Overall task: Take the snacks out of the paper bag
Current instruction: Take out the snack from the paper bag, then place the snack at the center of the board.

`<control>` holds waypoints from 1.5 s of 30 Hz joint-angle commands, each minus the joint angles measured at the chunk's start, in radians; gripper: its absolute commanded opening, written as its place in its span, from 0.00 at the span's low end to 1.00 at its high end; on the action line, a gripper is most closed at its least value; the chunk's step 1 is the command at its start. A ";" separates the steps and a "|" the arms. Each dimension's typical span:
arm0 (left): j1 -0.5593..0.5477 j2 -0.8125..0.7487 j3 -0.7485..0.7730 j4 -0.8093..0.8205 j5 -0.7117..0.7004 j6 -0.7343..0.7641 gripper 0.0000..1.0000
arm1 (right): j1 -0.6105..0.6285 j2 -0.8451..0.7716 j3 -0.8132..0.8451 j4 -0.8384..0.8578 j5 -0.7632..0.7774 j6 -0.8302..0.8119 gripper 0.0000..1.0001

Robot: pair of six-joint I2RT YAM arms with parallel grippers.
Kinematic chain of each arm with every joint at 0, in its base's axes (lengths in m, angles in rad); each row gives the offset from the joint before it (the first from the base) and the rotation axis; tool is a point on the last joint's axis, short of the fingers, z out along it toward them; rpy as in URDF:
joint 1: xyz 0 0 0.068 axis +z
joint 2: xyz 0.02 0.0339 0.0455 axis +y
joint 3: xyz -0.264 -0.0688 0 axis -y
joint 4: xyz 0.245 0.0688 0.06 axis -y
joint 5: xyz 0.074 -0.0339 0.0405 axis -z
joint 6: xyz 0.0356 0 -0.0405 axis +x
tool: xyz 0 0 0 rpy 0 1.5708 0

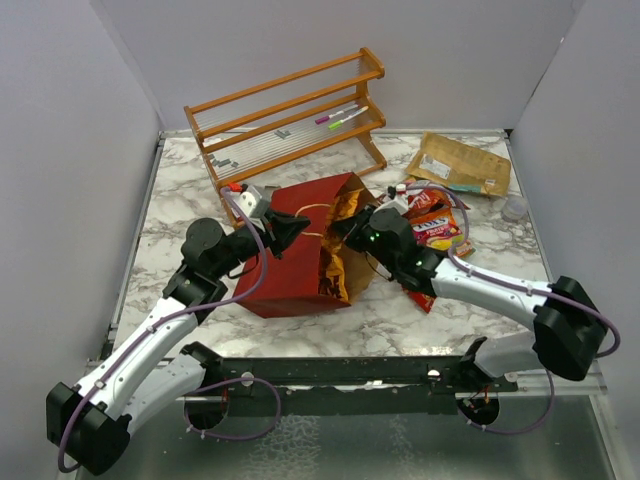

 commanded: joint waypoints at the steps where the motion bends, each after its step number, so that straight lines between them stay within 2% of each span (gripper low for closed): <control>1: -0.007 -0.011 -0.009 -0.008 -0.043 0.026 0.00 | 0.001 -0.105 -0.035 -0.027 0.100 -0.059 0.01; 6: -0.007 0.000 0.001 -0.014 -0.080 0.030 0.00 | 0.002 -0.232 -0.059 -0.007 0.212 -0.232 0.01; 12: -0.007 0.035 0.049 -0.106 -0.174 0.080 0.00 | 0.002 -0.399 -0.035 0.054 0.319 -0.531 0.01; 19: -0.006 0.022 0.022 -0.089 -0.199 0.108 0.00 | 0.002 -0.443 0.049 0.123 0.482 -0.852 0.01; 24: -0.007 0.013 0.010 -0.088 -0.161 0.125 0.00 | -0.010 -0.366 0.086 0.433 0.621 -1.202 0.01; 26: -0.006 0.011 0.007 -0.088 -0.145 0.136 0.00 | -0.071 -0.299 0.107 0.535 0.634 -1.289 0.01; 28: -0.007 0.010 0.008 -0.088 -0.141 0.137 0.00 | -0.169 -0.226 0.163 0.487 0.608 -1.230 0.01; 31: -0.006 0.002 0.008 -0.091 -0.127 0.158 0.00 | -0.314 -0.120 0.260 0.355 0.521 -1.044 0.01; 37: -0.006 -0.020 -0.026 -0.091 -0.037 0.195 0.00 | -0.520 0.076 0.357 0.382 0.419 -0.802 0.01; 42: -0.007 -0.049 -0.040 -0.197 0.159 0.278 0.00 | -0.676 0.248 0.441 0.385 0.331 -0.532 0.01; 45: -0.007 -0.093 -0.073 -0.273 0.205 0.314 0.00 | -0.730 0.350 0.495 0.436 0.299 -0.466 0.01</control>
